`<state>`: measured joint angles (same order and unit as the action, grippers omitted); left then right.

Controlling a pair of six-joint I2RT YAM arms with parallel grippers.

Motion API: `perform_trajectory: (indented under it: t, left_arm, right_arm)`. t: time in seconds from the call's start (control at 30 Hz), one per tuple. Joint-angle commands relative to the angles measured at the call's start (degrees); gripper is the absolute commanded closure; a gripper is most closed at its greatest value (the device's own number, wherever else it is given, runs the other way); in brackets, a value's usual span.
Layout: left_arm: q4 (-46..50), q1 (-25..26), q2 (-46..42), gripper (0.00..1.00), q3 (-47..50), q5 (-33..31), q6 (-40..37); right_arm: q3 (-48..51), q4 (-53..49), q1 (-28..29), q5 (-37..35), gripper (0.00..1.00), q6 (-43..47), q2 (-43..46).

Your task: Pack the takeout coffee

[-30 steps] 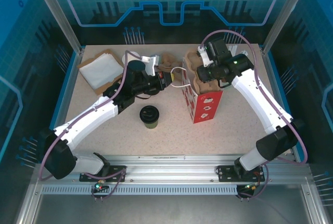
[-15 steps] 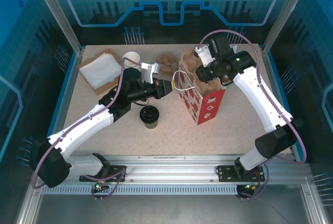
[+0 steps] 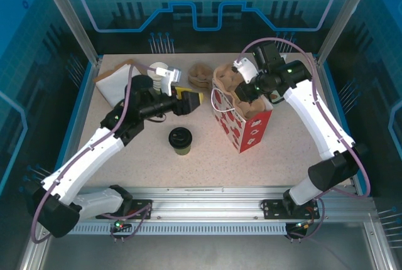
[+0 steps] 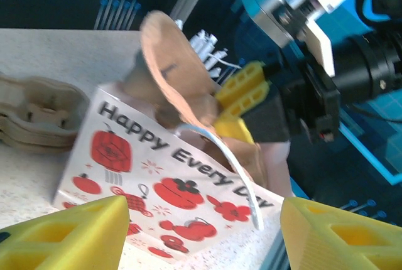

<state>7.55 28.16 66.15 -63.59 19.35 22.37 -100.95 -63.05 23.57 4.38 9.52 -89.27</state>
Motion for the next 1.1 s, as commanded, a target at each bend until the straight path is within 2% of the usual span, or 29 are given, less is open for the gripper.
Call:
perform_trajectory:
  t: [0.0,0.23,0.4,0.83,1.07]
  left_arm:
    - [3.5,-3.2,4.0,0.34,-4.4,2.3,-2.1]
    - [8.9,-5.1,16.3,0.35,-15.6,4.8,-6.9]
    - [10.0,-5.0,23.6,0.36,-21.6,9.7,-7.4]
    - [13.5,-4.5,35.7,0.36,-32.1,16.6,-8.0]
    - [14.6,-4.4,38.7,0.35,-34.1,19.0,-8.4]
  right_arm:
    - [-1.4,-1.1,-0.9,1.8,0.78,0.0,2.3]
    - [-0.3,-0.6,-1.2,1.3,0.78,-1.7,3.4]
    - [1.2,-0.1,-1.7,0.9,0.78,-3.0,4.2]
    - [4.0,2.1,-2.6,2.0,0.78,-4.4,6.1]
    - [4.3,2.4,-2.7,1.9,0.78,-4.5,6.6]
